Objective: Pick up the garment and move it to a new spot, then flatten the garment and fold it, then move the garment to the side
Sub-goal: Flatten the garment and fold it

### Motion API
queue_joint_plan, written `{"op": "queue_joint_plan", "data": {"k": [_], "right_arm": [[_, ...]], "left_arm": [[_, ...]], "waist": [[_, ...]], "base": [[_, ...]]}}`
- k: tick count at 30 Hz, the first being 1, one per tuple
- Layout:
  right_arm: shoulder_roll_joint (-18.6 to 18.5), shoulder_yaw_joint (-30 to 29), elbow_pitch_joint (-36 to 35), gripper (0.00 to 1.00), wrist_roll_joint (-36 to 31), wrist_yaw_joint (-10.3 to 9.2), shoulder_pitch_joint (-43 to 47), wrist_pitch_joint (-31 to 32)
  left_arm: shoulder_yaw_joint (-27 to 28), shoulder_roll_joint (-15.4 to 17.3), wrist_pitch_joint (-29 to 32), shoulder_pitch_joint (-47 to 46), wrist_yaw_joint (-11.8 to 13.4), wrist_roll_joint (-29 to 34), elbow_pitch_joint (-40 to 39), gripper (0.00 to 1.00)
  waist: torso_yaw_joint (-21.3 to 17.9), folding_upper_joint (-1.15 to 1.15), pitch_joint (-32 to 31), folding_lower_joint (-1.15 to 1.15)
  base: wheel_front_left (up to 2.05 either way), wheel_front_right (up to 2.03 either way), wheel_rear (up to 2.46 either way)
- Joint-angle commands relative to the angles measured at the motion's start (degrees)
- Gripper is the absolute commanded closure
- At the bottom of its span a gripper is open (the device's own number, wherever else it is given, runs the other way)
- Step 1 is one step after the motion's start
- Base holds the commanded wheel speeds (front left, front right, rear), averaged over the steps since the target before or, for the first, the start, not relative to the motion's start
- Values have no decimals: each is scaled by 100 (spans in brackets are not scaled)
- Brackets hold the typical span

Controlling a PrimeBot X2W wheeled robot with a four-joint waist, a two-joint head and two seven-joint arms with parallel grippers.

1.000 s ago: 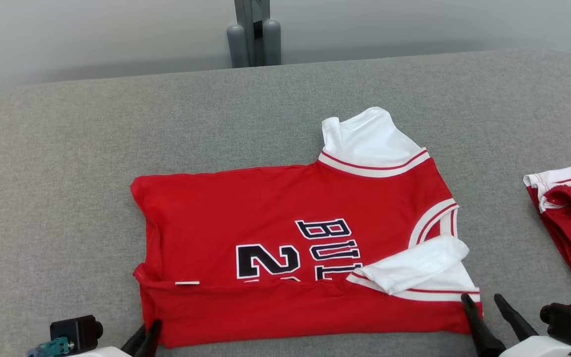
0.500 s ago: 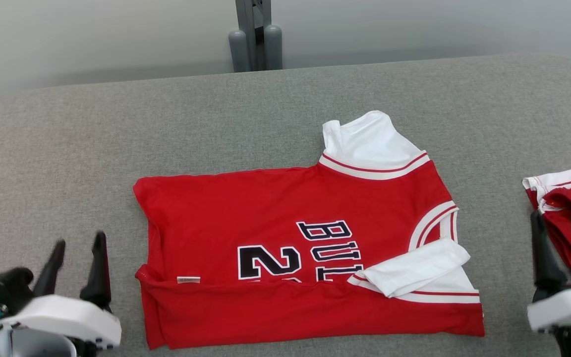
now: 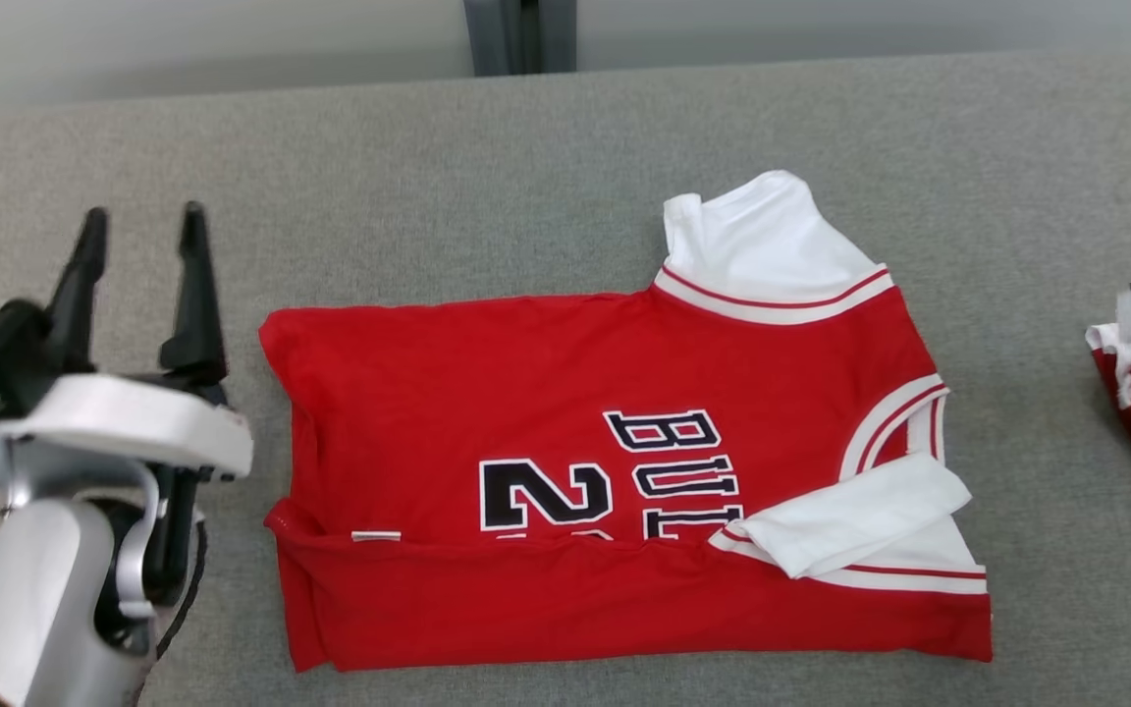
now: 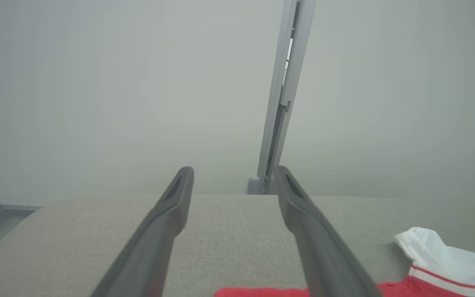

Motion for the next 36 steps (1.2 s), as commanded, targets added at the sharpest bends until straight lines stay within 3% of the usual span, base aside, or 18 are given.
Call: {"op": "queue_joint_plan", "data": {"k": [1,8,17,24,34,35,36], "right_arm": [[-121,86,188,0,6,-3,-271,47],[-550,802,1182,0,-42,-3,-1392,401],[-959,2363,2451,0,204,-3,-2373,909],[-1039,3303,3179,0,866,-3,-2819,1276],[-1051,4139,3879,0,1705,-3,-3351,1655],[-1041,4214,3919,0,1803,-3,-3367,1707],[-1038,4290,3941,50,1897,-2,-3388,1741]], "left_arm": [[-93,13,112,-246,-113,-21,122,0],[-587,-108,829,-1065,-628,-179,900,0],[-956,-282,1449,-1777,-1148,-393,2006,0],[-1070,-318,1749,-1984,-1439,-589,2451,0],[-1298,-358,2149,-2219,-1720,-694,2704,0],[-1317,-366,2167,-2231,-1726,-695,2730,14],[-1322,-378,2156,-2259,-1736,-685,2752,55]], "waist": [[106,0,226,0],[363,0,730,0],[633,0,1257,0],[695,0,1481,0],[739,0,1709,0],[743,0,1717,0],[745,0,1723,0]], "base": [[0,0,0],[0,0,0],[0,0,0],[0,0,0],[0,0,0],[0,0,0],[0,0,0]]}}
